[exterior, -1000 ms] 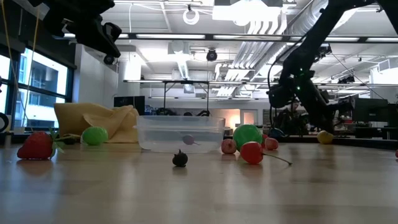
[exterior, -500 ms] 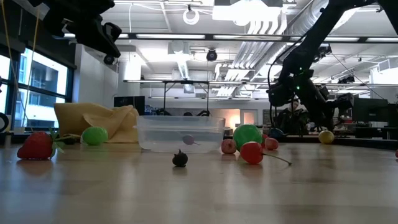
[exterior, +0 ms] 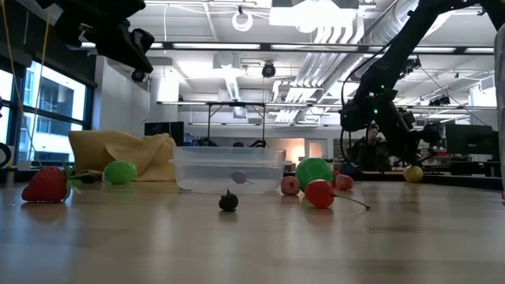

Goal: Pick and placing Produce into tupperware
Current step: Put the lemon into the transparent bin

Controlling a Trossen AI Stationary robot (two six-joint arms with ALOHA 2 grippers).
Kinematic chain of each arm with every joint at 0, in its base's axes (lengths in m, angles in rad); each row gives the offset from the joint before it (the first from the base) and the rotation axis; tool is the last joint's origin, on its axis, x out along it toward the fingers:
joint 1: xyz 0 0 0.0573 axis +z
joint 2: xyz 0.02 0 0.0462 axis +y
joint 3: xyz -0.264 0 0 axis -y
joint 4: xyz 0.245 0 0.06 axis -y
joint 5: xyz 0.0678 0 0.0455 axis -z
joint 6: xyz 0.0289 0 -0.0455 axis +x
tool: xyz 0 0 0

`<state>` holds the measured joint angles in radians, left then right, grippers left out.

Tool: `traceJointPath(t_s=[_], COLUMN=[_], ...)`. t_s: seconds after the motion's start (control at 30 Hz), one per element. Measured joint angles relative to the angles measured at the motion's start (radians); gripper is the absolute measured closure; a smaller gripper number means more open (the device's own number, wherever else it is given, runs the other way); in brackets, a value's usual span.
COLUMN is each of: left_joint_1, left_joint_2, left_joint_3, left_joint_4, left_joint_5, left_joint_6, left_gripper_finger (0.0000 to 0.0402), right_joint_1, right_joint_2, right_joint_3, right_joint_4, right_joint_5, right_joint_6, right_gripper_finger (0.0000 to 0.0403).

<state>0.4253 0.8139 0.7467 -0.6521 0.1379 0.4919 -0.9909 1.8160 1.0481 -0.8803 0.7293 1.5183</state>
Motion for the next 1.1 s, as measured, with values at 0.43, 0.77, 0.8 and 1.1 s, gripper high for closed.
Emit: traceJointPath(t_s=[0.43,0.77,0.8,1.1], left_joint_1=[0.0,0.0,0.0,0.0], left_joint_2=[0.0,0.0,0.0,0.0], left_joint_3=[0.0,0.0,0.0,0.0], left_joint_4=[0.0,0.0,0.0,0.0], left_joint_5=[0.0,0.0,0.0,0.0], left_joint_6=[0.0,0.0,0.0,0.0], left_gripper_finger=[0.0392,0.0392,0.0392,0.0392], right_joint_1=[0.037,0.134,0.146,0.277], right_joint_2=[0.0,0.0,0.0,0.0], right_joint_3=[0.0,0.0,0.0,0.0], right_joint_4=[0.024,0.0,0.0,0.002], right_joint_5=[-0.128,-0.141,-0.144,-0.209], right_joint_6=[-0.19,-0.251,-0.252,-0.219], right_gripper_finger=[0.0402,0.0402,0.0402,0.0402])
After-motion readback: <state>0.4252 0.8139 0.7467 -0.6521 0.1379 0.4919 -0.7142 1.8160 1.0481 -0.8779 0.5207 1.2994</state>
